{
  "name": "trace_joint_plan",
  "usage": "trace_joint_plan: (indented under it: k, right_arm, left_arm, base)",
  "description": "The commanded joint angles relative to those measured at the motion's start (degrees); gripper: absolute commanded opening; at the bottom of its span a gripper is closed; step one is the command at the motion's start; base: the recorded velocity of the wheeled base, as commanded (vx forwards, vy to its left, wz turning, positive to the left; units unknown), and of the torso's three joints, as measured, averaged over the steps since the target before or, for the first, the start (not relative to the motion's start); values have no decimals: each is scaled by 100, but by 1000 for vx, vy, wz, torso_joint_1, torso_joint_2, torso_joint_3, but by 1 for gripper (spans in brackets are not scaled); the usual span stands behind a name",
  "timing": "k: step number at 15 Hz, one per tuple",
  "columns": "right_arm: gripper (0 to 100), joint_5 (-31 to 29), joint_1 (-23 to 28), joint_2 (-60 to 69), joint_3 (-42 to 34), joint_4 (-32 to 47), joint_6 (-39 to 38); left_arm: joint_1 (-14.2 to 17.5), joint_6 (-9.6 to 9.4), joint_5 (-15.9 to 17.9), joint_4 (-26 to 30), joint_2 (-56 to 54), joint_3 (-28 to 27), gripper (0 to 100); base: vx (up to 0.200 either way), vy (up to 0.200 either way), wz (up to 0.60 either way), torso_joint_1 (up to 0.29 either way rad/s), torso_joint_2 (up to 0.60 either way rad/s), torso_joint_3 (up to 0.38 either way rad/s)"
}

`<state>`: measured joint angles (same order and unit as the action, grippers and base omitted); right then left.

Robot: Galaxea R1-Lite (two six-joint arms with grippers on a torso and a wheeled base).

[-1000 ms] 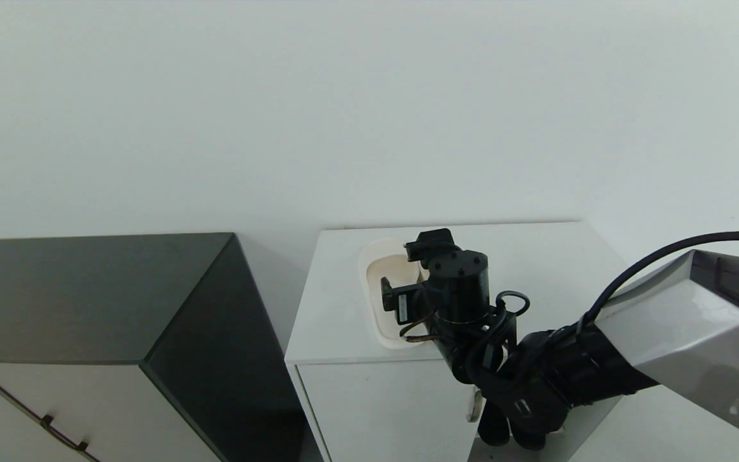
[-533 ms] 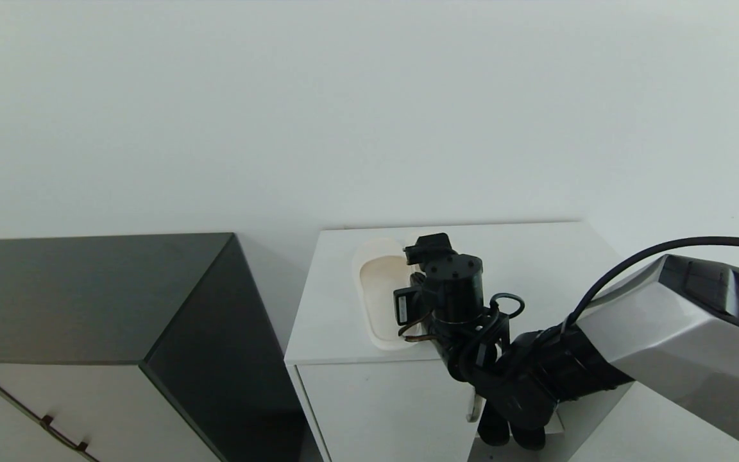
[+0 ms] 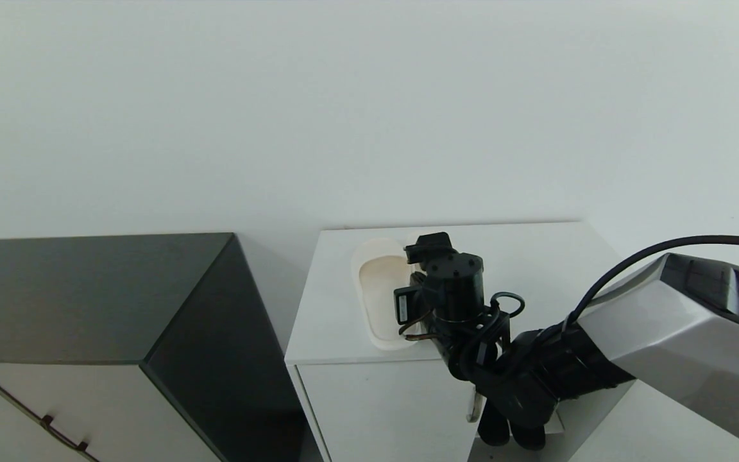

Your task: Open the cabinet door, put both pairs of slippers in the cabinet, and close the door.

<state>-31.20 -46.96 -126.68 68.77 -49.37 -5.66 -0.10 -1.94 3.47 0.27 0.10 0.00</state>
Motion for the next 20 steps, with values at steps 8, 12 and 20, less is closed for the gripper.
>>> trace_joint_plan:
  k: [8, 12, 20]
  right_arm:
    - [0, 79, -208, 645, -426, 42, 223]
    - [0, 79, -121, 197, -338, 86, 276]
    - [100, -115, -340, 373, -320, 121, 267]
  left_arm:
    - [1, 9, 4, 0, -1, 0, 0]
    - [1, 9, -5, 0, -1, 0, 0]
    - [1, 9, 4, 0, -1, 0, 0]
  base:
    - [0, 0, 0, 0, 0, 0]
    - [0, 0, 0, 0, 0, 0]
    - [0, 0, 0, 0, 0, 0]
